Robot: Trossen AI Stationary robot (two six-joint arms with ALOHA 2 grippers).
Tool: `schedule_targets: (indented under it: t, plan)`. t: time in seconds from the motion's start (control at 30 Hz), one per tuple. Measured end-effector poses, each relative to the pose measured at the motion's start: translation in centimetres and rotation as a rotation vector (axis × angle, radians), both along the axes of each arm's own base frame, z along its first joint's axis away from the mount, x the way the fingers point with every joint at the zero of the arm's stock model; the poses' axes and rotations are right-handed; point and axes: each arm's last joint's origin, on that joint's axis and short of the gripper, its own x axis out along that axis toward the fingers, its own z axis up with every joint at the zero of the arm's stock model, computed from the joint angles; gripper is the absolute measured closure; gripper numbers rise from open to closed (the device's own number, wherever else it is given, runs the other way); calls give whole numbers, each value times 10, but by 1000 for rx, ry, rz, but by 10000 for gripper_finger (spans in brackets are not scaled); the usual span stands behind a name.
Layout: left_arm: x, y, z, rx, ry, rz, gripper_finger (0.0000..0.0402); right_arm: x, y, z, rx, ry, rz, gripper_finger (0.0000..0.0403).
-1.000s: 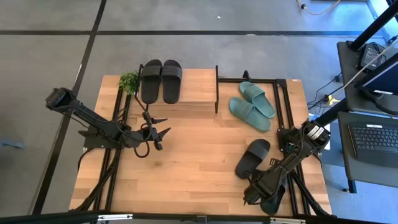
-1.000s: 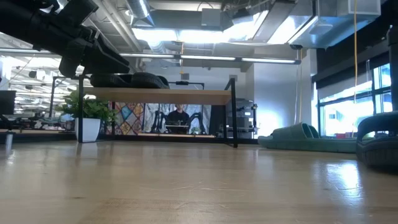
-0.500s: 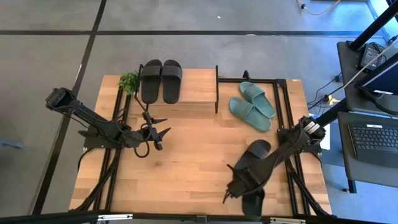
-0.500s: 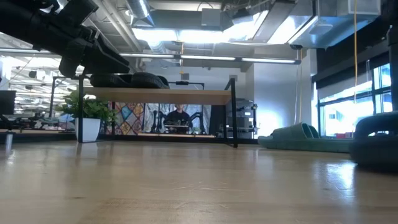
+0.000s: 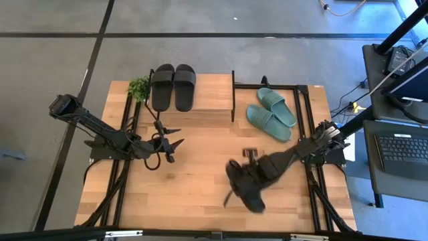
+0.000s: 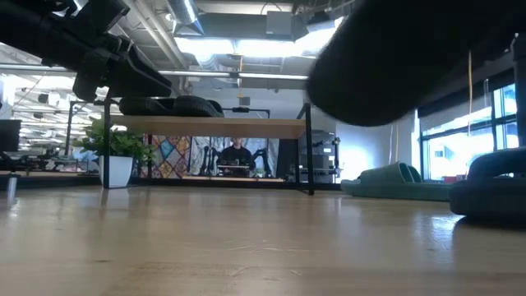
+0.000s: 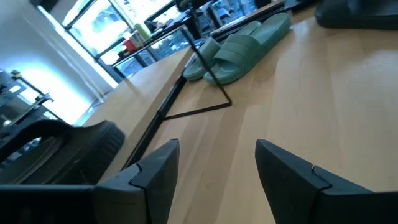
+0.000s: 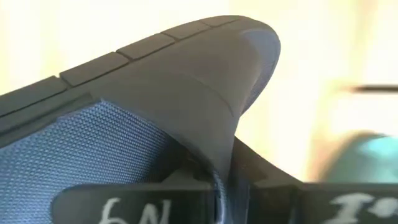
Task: Pick and place slides into the shelf
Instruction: Put the black slipper under the shelf
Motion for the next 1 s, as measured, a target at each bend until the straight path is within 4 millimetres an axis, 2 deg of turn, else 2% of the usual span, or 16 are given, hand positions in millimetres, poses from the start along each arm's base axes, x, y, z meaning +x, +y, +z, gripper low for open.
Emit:
schedule_targets:
  t: [0.2, 0.4, 0.53, 0.7, 1.0]
  plan:
    - [0, 0, 0, -2, 2, -8, 198, 29, -55, -13, -190, -89, -45, 388]
    - [0, 0, 0, -2, 3, -9, 198, 56, -107, -44, -238, -190, -34, 388]
    - [0, 0, -1, -1, 7, -9, 198, 57, -134, -63, -304, -180, -45, 389]
    - [0, 0, 0, 0, 6, -9, 198, 59, -153, -80, -411, -212, -55, 389]
    - [0, 0, -1, -6, 4, -7, 198, 56, -162, -100, -414, -234, -64, 389]
